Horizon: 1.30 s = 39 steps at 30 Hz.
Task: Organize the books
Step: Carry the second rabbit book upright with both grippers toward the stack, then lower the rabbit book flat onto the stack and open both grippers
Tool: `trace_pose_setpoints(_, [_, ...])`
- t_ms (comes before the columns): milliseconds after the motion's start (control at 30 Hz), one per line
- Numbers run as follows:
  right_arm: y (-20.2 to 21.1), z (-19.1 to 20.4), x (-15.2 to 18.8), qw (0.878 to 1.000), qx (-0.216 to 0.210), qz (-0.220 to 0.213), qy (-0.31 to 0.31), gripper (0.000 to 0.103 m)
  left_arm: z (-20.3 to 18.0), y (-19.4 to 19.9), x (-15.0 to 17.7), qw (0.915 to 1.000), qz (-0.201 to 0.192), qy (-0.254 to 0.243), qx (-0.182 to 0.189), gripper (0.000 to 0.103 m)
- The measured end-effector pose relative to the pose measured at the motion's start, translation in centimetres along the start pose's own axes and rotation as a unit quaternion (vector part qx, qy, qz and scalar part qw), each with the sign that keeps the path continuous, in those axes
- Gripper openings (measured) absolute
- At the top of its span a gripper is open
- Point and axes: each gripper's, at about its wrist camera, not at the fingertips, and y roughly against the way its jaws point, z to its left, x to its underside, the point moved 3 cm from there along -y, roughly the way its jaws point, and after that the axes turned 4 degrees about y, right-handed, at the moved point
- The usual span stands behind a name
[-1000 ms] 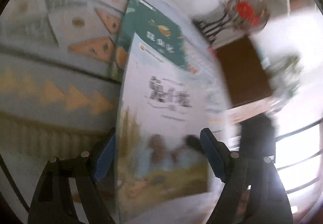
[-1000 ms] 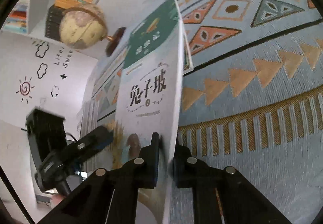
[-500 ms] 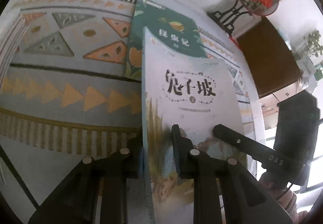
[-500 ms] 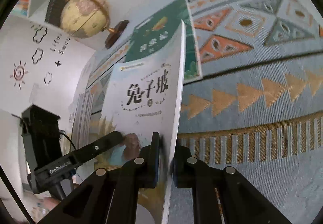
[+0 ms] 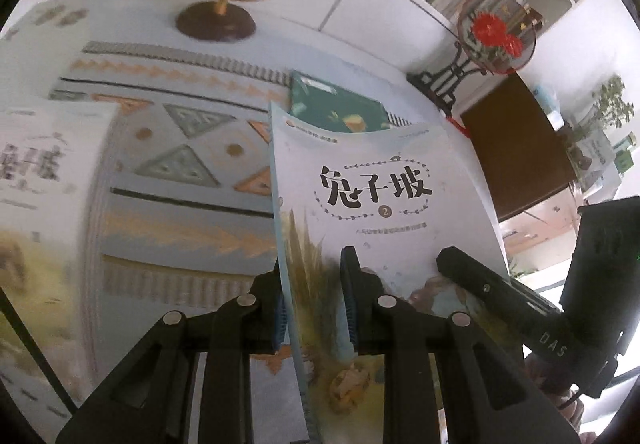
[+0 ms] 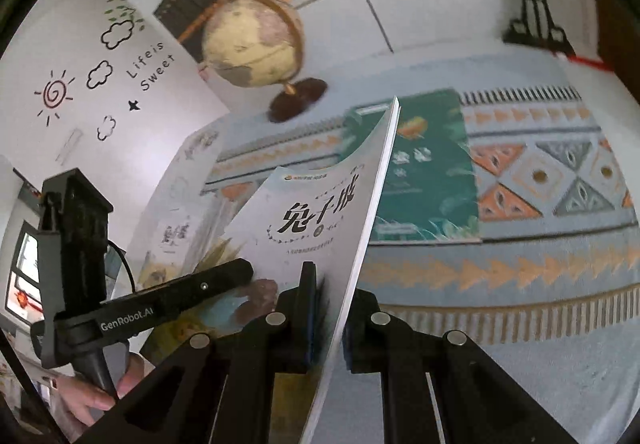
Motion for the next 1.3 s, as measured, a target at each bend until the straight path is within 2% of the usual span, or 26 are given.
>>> trace_pose_setpoints(233, [-1.0,5.5,-1.2,0.999,-0.028,-0.012,0.021,0.01,3.8,4.4,-1.1,0.9991,-0.021,0.011,-0.034,0.022])
trace_pose_setpoints(400, [-3.0,10.2,-1.9,0.998,-0.054,-0.015,0.034,0.01,8.1,7.8,-1.5,0.9967,-0.046,0.04,-0.055,0.022])
trace_pose_setpoints(567, [-5.9,15.2,-2.0,0.995,-0.085,-0.004,0.05,0.01,12.8,10.3,-1.5,0.9921,-0.066,0.062,-0.087,0.022])
trace_pose_setpoints(667, [-7.8,17.6,-1.9,0.994,-0.098,0.008,0.039,0.01,15.4,11.2,-1.4,0.9896,-0.077,0.075,-0.096,0.025])
trace_pose_setpoints(767, [-9.4,19.3,-1.7,0.994,-0.105,0.006,0.027,0.01,18.0,11.3,-1.8,0.9875,-0.083,0.09,-0.1,0.025])
trace_pose_setpoints(933, [-12.3,22.2,-0.7,0.996,-0.077,0.001,0.052,0.011,21.5,10.2,-2.4,0.9859,-0.075,0.105,-0.107,0.025])
trace_pose_setpoints(1300, [-17.0,22.5,1.1,0.998,-0.056,0.017,0.035,0.012,24.7,8.1,-2.2,0.9841,-0.063,0.13,-0.103,0.028])
